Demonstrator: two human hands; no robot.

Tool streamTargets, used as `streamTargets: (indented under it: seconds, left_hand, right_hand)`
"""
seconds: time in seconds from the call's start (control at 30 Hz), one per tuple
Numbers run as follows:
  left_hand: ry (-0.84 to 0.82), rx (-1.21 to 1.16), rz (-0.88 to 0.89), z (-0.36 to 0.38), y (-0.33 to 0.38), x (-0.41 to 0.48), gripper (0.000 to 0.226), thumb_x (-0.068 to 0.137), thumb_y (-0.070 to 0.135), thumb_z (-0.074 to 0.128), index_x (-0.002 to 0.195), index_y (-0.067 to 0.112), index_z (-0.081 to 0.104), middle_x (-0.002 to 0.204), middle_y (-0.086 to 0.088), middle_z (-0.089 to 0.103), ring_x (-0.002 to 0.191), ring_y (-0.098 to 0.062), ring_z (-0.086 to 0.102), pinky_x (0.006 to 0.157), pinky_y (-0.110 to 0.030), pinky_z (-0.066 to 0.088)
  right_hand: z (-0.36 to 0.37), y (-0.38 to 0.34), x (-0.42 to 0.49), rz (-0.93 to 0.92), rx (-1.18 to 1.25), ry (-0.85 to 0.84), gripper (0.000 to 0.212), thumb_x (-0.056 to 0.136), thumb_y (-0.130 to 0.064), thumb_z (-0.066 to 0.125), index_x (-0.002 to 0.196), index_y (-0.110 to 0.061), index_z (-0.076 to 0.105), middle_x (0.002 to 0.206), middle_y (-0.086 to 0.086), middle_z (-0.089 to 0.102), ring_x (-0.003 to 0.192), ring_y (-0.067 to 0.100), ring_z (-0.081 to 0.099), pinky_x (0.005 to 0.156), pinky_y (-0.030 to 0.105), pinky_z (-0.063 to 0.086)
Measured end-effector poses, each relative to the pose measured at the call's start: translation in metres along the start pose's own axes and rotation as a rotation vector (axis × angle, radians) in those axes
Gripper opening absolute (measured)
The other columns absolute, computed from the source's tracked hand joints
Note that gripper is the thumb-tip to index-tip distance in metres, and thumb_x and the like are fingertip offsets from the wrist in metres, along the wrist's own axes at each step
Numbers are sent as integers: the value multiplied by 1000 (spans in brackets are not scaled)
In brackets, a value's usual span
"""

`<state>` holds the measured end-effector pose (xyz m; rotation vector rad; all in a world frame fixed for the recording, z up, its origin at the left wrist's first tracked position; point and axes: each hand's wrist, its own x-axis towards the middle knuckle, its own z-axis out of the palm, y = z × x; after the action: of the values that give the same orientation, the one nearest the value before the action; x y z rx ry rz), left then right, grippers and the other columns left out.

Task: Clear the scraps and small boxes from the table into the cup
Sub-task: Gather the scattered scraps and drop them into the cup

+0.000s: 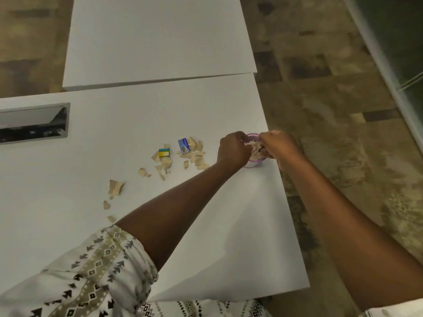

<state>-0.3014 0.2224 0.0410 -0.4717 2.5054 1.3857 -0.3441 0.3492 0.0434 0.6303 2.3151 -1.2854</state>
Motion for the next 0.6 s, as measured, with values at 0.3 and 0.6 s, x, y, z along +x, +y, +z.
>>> streamTargets:
  seconds: [0.3,0.6]
  left_hand:
    - [32,33,8,-40,-70,-40,16,89,27,68,90,12,73,97,-6,73,94,-21,66,87,-38,53]
    - [202,386,-87,-117,-200,-84,52,89,40,67,135,17,56,142,-11,51,131,-31,48,103,-44,45]
  right_hand:
    - [53,13,-60,-167,92,-164,16,91,-24,62,99,-14,71,97,1,72,88,22,72,76,31,62]
    - [144,33,-69,-324,-449,-194,48,91,-31,63,135,-15,54,133,12,57,120,30,57,94,29,43]
